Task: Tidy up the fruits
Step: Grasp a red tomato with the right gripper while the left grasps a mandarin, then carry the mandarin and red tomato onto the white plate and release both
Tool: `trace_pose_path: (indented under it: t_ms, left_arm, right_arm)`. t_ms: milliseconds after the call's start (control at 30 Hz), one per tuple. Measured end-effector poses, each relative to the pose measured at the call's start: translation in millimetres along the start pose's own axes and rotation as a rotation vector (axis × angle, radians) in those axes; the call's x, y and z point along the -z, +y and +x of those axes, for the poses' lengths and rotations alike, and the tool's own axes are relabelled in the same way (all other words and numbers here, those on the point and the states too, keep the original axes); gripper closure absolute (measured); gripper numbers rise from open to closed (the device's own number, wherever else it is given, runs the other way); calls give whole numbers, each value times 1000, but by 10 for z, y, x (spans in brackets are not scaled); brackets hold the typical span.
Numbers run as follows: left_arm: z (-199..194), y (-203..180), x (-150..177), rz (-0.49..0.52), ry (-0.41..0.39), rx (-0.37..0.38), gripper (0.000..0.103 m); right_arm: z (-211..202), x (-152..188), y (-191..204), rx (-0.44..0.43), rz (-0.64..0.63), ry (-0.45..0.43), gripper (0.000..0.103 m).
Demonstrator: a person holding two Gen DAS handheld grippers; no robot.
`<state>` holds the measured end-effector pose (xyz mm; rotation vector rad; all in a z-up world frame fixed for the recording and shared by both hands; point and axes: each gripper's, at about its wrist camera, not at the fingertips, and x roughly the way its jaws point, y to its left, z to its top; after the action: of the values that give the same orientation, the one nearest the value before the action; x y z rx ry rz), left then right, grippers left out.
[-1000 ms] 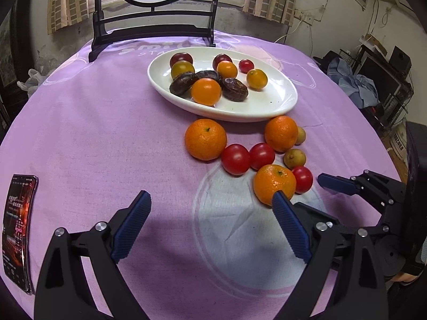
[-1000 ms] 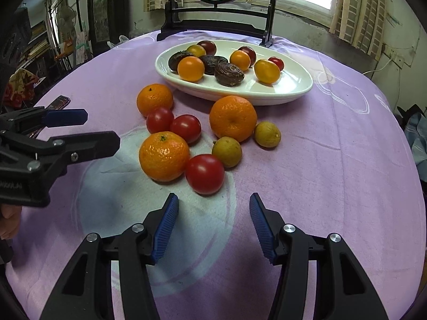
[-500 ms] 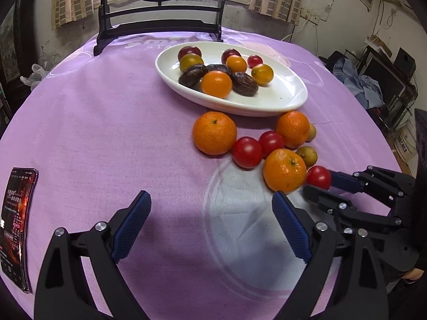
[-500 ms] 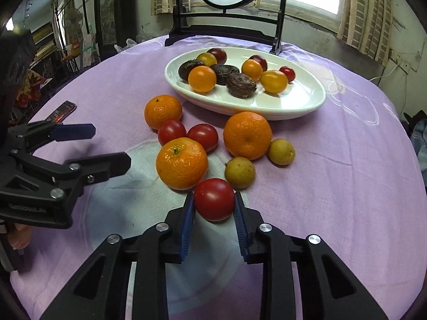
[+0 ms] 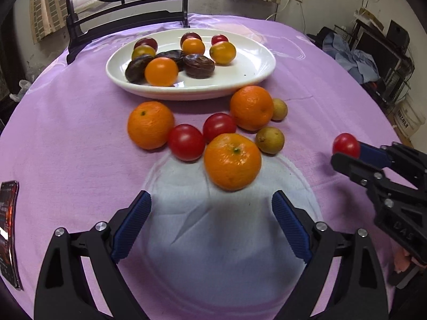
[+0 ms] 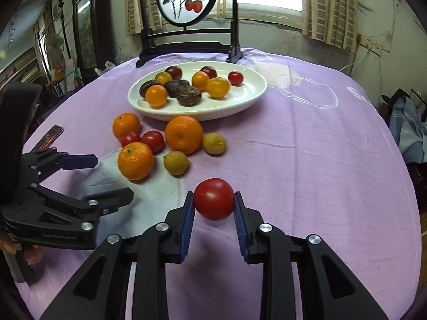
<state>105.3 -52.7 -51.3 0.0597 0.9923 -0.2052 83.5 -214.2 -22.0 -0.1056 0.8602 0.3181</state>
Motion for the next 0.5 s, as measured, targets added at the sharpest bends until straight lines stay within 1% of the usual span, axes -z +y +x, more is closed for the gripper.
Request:
trace_pose_path:
  t_ms: [100, 200, 233, 267, 333, 367, 433, 500]
  left_arm:
    - [94, -60, -71, 0, 17, -17, 23]
    - [145, -126, -132, 19, 21, -59, 28]
    - [146, -134, -149, 21, 21, -59, 35]
    - [145, -137, -168, 17, 21, -51, 40]
    - [137, -137, -192, 16, 20, -45, 57]
    - [123, -141, -194, 22, 16, -33, 60]
    - [102, -136, -184, 28, 19, -36, 60]
    - [55, -96, -145, 22, 23, -24, 60]
  right_arm:
    - [-7, 12, -30, -10, 7, 0, 74]
    - [5, 28, -2, -14, -6, 4, 73]
    - [9, 38, 18, -15, -14, 5, 73]
    - [12, 42, 31, -15, -21, 6, 73]
    - [13, 50, 63, -14, -35, 6, 73]
    - [12, 52, 74, -14, -40, 5, 73]
    - [9, 59, 91, -14, -46, 3, 73]
    - [10, 60, 90, -17, -43, 1, 73]
